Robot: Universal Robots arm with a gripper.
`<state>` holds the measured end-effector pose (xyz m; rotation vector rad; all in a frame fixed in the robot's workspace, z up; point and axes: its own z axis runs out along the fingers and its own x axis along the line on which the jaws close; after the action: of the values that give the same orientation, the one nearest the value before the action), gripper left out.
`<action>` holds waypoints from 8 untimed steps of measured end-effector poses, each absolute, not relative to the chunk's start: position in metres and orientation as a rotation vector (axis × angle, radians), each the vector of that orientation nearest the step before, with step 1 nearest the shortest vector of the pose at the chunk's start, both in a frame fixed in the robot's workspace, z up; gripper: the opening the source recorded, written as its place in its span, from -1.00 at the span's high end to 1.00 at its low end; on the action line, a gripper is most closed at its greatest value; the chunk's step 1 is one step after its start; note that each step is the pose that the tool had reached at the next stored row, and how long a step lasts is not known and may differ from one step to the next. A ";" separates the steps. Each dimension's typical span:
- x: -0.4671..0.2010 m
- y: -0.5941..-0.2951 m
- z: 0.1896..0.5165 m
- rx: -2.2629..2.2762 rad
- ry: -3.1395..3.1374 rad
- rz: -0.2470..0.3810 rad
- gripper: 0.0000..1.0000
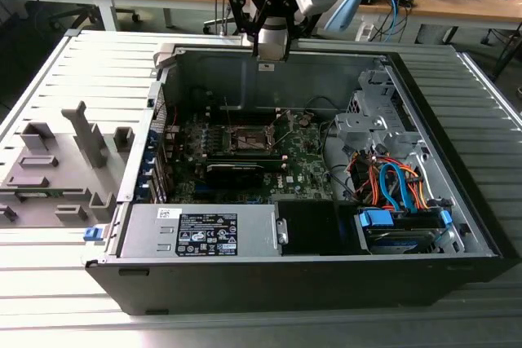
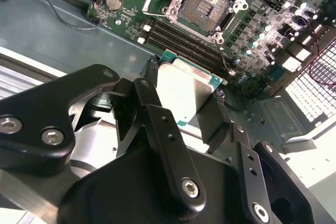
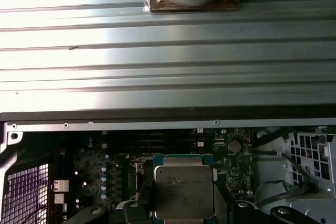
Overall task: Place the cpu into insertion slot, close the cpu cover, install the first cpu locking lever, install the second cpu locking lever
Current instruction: 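Place the cpu into insertion slot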
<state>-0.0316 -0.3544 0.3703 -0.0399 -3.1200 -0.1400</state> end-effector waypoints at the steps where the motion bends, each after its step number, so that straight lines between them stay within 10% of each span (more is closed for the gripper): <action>1: -0.032 -0.355 0.370 -0.040 -3.120 -0.140 -0.08; 8: -0.032 -0.355 0.370 -0.040 -3.120 -0.140 -0.08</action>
<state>-0.0318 -0.3555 0.3699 -0.0400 -3.1200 -0.1400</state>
